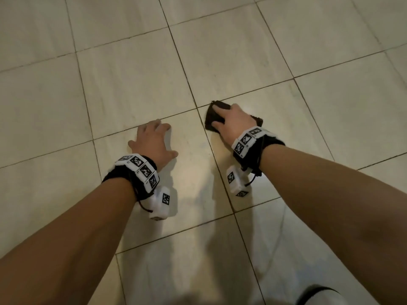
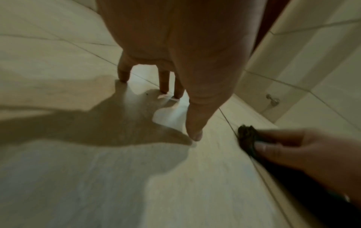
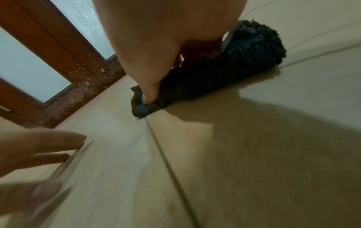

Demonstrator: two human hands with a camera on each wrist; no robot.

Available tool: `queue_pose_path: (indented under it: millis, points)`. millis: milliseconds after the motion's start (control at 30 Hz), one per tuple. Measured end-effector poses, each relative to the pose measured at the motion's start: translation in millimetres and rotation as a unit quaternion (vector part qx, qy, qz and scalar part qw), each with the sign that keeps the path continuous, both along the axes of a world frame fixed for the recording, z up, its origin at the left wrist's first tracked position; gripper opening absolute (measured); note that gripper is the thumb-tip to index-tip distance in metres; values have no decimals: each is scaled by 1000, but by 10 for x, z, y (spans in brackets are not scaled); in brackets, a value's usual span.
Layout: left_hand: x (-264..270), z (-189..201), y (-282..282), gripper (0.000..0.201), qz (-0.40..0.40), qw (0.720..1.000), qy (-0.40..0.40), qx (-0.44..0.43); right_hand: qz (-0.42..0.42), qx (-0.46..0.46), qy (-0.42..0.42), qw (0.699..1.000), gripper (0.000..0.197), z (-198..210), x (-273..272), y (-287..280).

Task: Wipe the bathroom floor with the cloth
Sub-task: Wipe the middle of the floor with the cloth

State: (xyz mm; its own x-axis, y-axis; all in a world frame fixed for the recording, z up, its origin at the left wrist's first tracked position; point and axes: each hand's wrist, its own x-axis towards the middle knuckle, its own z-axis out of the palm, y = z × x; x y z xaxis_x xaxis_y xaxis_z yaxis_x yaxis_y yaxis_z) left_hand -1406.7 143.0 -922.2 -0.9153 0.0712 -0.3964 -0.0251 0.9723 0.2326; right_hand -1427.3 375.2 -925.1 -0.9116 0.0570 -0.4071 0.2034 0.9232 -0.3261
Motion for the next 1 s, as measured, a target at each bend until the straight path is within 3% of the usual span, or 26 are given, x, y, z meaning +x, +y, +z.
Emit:
queue_pose_path:
  millis: [133, 267, 533, 1000]
  points:
    - [98, 131, -330, 68, 72, 988, 24, 133, 39, -5, 12, 999, 50, -70, 87, -125]
    - [367, 267, -833, 58, 119, 990, 46, 66, 12, -7, 44, 999, 48, -135, 82, -138]
    - [799, 196, -1452, 61, 160, 985, -15, -63, -28, 6, 59, 998, 47, -118, 194, -210]
    - [907, 61, -1568, 63, 121, 991, -27, -56, 28, 23, 22, 999, 50, -101, 708, -273]
